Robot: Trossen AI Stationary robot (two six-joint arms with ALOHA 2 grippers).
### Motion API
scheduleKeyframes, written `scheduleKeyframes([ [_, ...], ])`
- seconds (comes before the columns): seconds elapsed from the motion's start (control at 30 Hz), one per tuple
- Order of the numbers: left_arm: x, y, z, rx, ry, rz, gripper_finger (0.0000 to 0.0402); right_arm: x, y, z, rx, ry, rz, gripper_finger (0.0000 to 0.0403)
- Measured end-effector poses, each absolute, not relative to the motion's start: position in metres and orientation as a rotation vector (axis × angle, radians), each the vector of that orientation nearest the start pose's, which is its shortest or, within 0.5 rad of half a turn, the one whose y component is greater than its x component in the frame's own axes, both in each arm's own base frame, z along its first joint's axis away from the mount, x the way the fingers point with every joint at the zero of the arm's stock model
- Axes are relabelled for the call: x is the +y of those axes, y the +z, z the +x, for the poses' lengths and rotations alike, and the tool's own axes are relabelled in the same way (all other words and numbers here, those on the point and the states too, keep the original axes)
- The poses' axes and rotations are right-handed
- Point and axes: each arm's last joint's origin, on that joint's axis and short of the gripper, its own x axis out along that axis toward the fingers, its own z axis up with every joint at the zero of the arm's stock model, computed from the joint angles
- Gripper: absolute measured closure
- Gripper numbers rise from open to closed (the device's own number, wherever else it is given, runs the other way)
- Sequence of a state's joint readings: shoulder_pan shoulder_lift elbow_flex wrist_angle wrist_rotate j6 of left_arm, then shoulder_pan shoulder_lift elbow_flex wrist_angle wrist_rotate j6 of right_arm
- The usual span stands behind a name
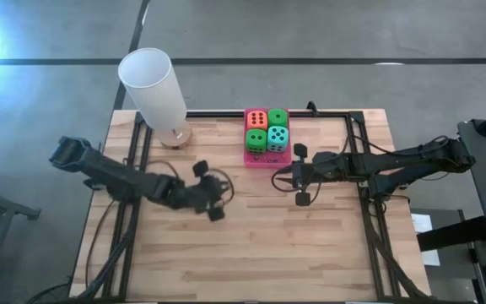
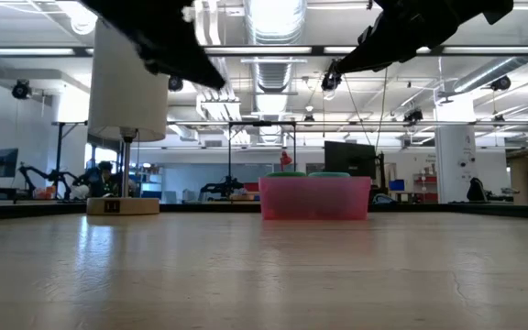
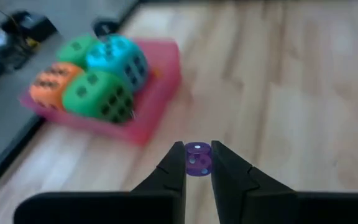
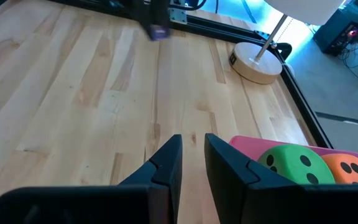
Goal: Pick & Place Dice
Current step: Put the small purple dice into the red container
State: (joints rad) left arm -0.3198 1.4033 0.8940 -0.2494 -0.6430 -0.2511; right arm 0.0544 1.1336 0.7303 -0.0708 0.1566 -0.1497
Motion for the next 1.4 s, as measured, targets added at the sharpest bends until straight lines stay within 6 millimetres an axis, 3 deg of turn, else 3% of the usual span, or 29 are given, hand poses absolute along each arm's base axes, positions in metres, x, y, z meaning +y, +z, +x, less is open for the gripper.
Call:
scheduleKeyframes([
  [0.23,-0.024,0.229,0.296,0.437,0.406,0.033,0.0356,0.009,0.258,0.243,0.479,-0.065,-0.197,0.0339],
  [0.43,0.01,0.209,0.311,0.415,0.449,-0.022,0.0356,0.009,0.258,0.243,0.479,-0.064,-0.2,0.0339],
  [1.03,0.054,0.16,0.373,0.52,0.538,0.006,0.0352,0.009,0.258,0.242,0.48,-0.063,-0.204,0.0339],
  [1.4,0.084,0.166,0.378,0.501,0.616,-0.031,0.035,0.009,0.256,0.242,0.488,-0.063,-0.197,0.0339],
])
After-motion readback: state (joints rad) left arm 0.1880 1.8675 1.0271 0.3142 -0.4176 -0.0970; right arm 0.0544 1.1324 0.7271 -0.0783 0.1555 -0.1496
